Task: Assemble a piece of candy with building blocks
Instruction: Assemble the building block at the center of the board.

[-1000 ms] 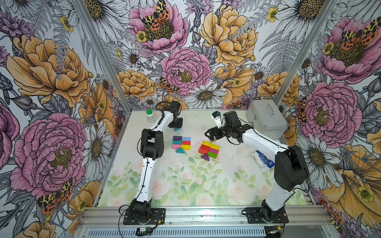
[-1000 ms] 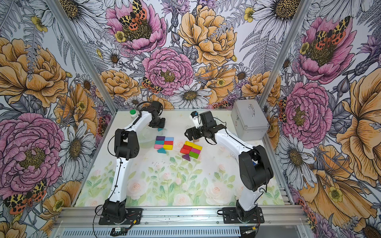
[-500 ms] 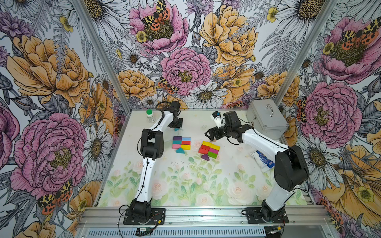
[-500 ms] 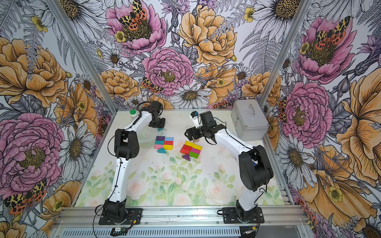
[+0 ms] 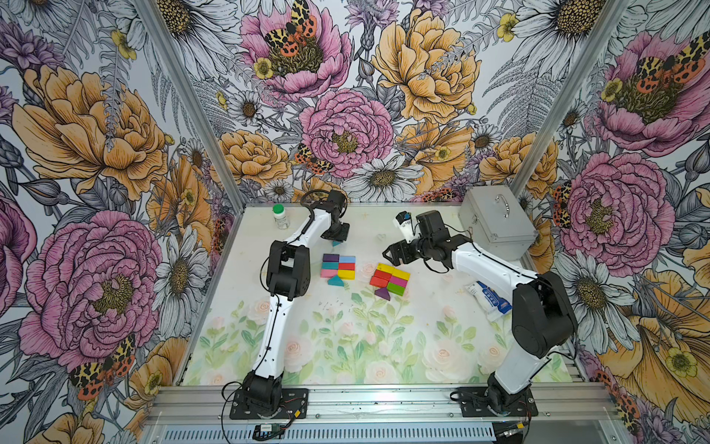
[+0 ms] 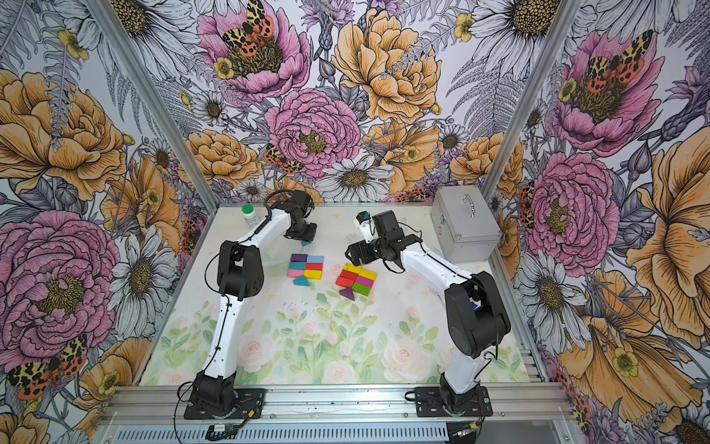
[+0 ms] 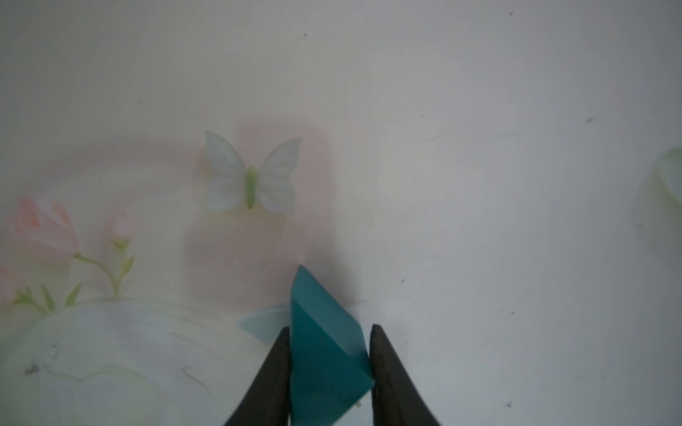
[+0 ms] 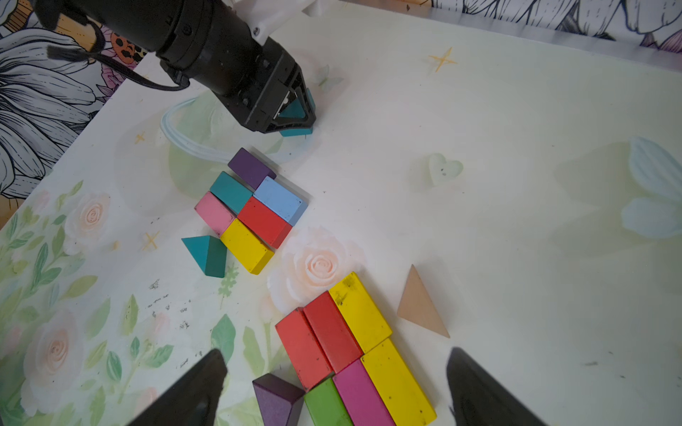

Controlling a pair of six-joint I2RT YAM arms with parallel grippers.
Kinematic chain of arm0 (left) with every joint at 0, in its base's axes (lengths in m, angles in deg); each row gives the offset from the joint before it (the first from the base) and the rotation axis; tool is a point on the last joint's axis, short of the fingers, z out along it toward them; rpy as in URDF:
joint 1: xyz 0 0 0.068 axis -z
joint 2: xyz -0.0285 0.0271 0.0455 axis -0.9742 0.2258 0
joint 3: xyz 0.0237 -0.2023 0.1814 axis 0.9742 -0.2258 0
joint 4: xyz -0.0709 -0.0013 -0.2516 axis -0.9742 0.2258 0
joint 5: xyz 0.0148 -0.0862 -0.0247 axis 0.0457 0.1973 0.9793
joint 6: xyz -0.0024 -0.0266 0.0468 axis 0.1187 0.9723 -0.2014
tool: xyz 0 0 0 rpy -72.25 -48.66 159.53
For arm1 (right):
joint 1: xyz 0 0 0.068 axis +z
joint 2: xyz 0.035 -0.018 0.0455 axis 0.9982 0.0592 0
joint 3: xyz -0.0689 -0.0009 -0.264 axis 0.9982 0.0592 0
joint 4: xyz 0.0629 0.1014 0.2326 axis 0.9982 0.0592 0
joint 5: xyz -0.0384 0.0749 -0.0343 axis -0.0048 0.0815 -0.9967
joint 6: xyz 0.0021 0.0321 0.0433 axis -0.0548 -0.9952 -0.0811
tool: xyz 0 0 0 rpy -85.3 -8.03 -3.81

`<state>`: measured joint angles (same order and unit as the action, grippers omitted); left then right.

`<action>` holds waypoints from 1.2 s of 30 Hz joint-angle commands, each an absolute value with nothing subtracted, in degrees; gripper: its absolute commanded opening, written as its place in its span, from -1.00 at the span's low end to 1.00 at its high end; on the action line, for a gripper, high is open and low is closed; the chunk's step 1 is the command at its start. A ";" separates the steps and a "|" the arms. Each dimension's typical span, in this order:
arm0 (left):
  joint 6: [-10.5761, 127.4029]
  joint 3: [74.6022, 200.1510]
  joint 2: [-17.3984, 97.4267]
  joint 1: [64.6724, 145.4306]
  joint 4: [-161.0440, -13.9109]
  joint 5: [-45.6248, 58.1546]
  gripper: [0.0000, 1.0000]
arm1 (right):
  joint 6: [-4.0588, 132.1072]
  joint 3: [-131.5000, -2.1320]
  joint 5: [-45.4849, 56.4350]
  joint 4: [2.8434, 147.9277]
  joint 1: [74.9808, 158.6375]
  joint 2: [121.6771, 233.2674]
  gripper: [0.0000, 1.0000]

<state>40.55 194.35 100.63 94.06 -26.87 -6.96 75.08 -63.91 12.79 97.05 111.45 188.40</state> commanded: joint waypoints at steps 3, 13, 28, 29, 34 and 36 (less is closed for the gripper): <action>37.15 191.01 98.17 95.26 -25.66 -5.50 -0.43 | 75.12 -62.58 12.45 96.20 111.83 184.87 0.89; 35.30 189.17 96.88 96.54 -25.63 -5.51 -0.42 | 74.63 -62.79 13.02 96.20 111.92 184.43 0.89; 34.95 187.03 94.41 96.90 -25.66 -10.12 0.01 | 74.55 -62.50 13.27 96.12 111.92 184.05 0.90; 35.12 187.18 94.24 96.98 -25.72 -10.12 0.03 | 74.55 -62.53 13.23 96.11 111.92 184.05 0.89; 35.52 187.10 92.69 97.05 -25.70 -10.45 0.04 | 74.51 -62.74 13.39 96.11 111.92 184.58 0.89; 35.56 186.64 92.04 97.21 -25.64 -10.81 0.05 | 74.51 -62.75 13.36 96.16 111.92 184.73 0.89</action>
